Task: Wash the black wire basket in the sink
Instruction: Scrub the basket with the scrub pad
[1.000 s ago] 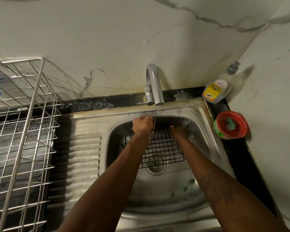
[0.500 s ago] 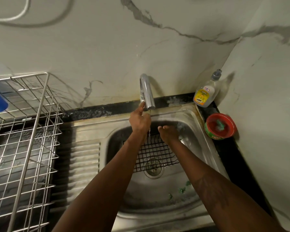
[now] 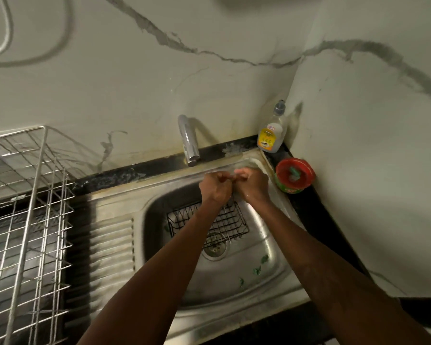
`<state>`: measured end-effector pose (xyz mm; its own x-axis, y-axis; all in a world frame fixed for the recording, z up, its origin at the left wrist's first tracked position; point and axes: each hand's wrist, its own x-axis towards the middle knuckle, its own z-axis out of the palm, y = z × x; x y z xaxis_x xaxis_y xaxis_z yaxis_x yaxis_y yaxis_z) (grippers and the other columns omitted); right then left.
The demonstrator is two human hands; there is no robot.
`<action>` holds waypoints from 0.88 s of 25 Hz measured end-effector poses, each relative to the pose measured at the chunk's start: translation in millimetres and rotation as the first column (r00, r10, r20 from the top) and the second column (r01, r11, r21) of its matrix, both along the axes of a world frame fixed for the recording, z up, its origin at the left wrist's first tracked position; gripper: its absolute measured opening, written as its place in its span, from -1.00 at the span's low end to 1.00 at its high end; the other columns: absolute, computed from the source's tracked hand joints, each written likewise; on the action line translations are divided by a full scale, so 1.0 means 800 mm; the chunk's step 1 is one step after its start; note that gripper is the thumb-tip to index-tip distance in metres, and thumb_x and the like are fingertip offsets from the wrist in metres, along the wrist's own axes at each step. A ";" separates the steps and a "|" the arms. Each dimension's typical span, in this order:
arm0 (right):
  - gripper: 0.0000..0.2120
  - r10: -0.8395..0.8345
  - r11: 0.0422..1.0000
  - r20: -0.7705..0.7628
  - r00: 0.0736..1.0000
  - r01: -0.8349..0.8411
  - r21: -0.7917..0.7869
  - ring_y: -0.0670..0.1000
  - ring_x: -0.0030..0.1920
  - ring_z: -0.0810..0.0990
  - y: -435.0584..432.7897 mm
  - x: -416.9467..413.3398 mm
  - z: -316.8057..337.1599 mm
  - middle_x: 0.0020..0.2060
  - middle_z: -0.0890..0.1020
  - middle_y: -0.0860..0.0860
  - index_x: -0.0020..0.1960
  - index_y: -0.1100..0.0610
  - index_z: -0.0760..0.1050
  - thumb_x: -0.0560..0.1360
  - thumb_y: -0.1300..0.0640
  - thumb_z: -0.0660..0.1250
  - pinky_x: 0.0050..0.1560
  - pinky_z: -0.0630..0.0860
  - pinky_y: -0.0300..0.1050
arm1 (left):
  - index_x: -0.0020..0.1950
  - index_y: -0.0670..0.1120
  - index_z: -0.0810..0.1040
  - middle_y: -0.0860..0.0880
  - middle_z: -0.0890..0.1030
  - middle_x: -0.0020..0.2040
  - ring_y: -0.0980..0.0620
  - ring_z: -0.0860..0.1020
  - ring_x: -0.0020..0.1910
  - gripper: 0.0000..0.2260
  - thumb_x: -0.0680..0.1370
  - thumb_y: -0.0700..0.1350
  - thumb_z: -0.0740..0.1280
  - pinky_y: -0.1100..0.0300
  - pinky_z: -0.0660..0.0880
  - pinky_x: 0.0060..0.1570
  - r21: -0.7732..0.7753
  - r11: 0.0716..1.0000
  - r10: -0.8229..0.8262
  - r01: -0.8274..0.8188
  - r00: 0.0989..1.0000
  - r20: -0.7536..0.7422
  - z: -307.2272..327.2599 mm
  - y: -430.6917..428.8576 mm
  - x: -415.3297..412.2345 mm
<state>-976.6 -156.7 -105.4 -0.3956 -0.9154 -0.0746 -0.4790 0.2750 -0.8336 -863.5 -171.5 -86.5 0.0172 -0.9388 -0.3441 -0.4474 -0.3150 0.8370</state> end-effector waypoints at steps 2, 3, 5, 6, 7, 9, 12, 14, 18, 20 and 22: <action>-0.80 -0.077 0.992 -0.116 0.990 0.065 -0.106 0.04 -0.14 0.67 0.010 -0.050 0.007 -0.16 0.75 0.09 -0.07 0.18 0.72 0.38 0.31 0.38 -0.09 0.54 -0.12 | 0.05 -0.03 0.74 0.03 0.74 0.00 0.08 0.68 0.02 -0.85 0.53 -0.19 0.44 0.25 0.55 0.22 -0.007 0.999 -0.037 0.037 0.999 0.001 0.005 0.001 -0.034; -0.80 -0.135 0.986 -0.192 0.972 0.113 -0.122 0.08 -0.16 0.66 0.014 -0.076 0.010 -0.18 0.74 0.11 -0.10 0.19 0.72 0.37 0.34 0.37 -0.14 0.48 -0.12 | 0.06 -0.03 0.75 0.01 0.74 0.02 0.05 0.68 0.06 -0.84 0.52 -0.18 0.44 0.28 0.50 0.28 -0.008 0.998 -0.059 0.059 0.998 0.008 0.007 0.002 -0.051; -0.85 -0.230 0.972 -0.362 0.903 0.196 -0.129 0.21 -0.14 0.67 0.015 -0.123 0.012 -0.18 0.73 0.13 -0.14 0.13 0.72 0.37 0.28 0.40 -0.14 0.50 -0.07 | 0.08 -0.03 0.75 -0.04 0.75 0.04 -0.01 0.69 0.08 -0.83 0.53 -0.15 0.43 0.19 0.52 0.31 -0.024 0.992 -0.125 0.127 0.991 0.046 0.009 0.005 -0.082; -0.86 -0.198 0.980 -0.436 0.878 0.185 -0.072 0.27 -0.07 0.67 0.016 -0.144 0.008 -0.12 0.73 0.16 -0.10 0.12 0.73 0.40 0.23 0.43 -0.06 0.55 0.00 | 0.10 -0.03 0.74 -0.06 0.74 0.06 -0.03 0.68 0.10 -0.82 0.54 -0.14 0.42 0.13 0.54 0.30 -0.026 0.985 -0.169 0.171 0.982 0.084 0.008 0.007 -0.095; -0.83 -0.121 0.987 -0.501 0.857 0.156 0.029 0.31 0.02 0.66 0.016 -0.161 0.003 -0.01 0.72 0.19 0.00 0.15 0.73 0.44 0.19 0.44 0.04 0.56 0.06 | 0.14 -0.04 0.73 -0.07 0.73 0.10 -0.05 0.67 0.14 -0.81 0.56 -0.13 0.41 0.11 0.53 0.31 -0.018 0.976 -0.213 0.216 0.970 0.120 0.008 0.009 -0.105; -0.71 0.081 0.968 -0.559 0.826 0.068 0.241 0.32 0.22 0.58 0.012 -0.179 -0.006 0.22 0.64 0.24 0.21 0.21 0.67 0.53 0.12 0.41 0.22 0.48 0.07 | 0.20 -0.03 0.71 -0.06 0.71 0.18 -0.04 0.62 0.24 -0.78 0.57 -0.10 0.41 0.21 0.47 0.33 0.017 0.958 -0.287 0.288 0.948 0.138 0.001 0.009 -0.122; -0.53 0.208 0.892 -0.480 0.853 0.036 0.450 0.26 0.42 0.43 -0.017 -0.184 -0.009 0.42 0.49 0.22 0.40 0.22 0.52 0.56 0.01 0.40 0.37 0.37 0.01 | 0.24 0.02 0.69 -0.04 0.70 0.20 -0.04 0.59 0.27 -0.73 0.56 -0.08 0.36 0.27 0.45 0.26 0.074 0.935 -0.353 0.346 0.924 0.149 -0.008 0.009 -0.140; -0.43 0.243 0.830 -0.447 0.861 0.054 0.555 0.24 0.37 0.49 -0.033 -0.182 -0.003 0.36 0.53 0.22 0.38 0.19 0.53 0.49 -0.12 0.44 0.31 0.47 0.00 | 0.19 0.05 0.72 -0.05 0.72 0.13 -0.07 0.61 0.22 -0.74 0.55 -0.10 0.34 0.23 0.47 0.27 0.094 0.933 -0.357 0.346 0.924 0.141 -0.009 0.011 -0.148; -0.40 0.217 0.924 -0.633 0.743 0.054 0.380 0.23 0.11 0.61 -0.027 -0.197 -0.019 0.05 0.65 0.18 0.13 0.17 0.66 0.37 -0.31 0.49 -0.02 0.53 -0.03 | 0.12 0.01 0.74 -0.07 0.74 0.04 -0.09 0.66 0.12 -0.75 0.52 -0.13 0.34 0.10 0.56 0.27 0.078 0.927 -0.374 0.367 0.922 0.103 -0.010 0.008 -0.153; -0.44 0.206 0.925 -0.633 0.746 0.062 0.375 0.19 0.08 0.61 -0.026 -0.201 -0.024 0.03 0.66 0.14 0.15 0.13 0.66 0.38 -0.29 0.47 -0.07 0.51 -0.06 | 0.12 -0.02 0.74 -0.09 0.74 0.06 -0.09 0.66 0.11 -0.75 0.52 -0.13 0.34 0.08 0.56 0.27 0.068 0.927 -0.373 0.368 0.923 0.097 -0.012 0.007 -0.150; -0.43 0.244 0.894 -0.579 0.778 0.051 0.446 0.19 0.13 0.61 -0.030 -0.199 -0.021 0.11 0.64 0.16 0.23 0.14 0.63 0.41 -0.25 0.45 -0.03 0.51 -0.04 | 0.16 -0.02 0.73 -0.10 0.74 0.05 -0.09 0.66 0.11 -0.74 0.53 -0.15 0.33 0.09 0.55 0.28 0.070 0.933 -0.359 0.354 0.930 0.074 -0.012 0.010 -0.148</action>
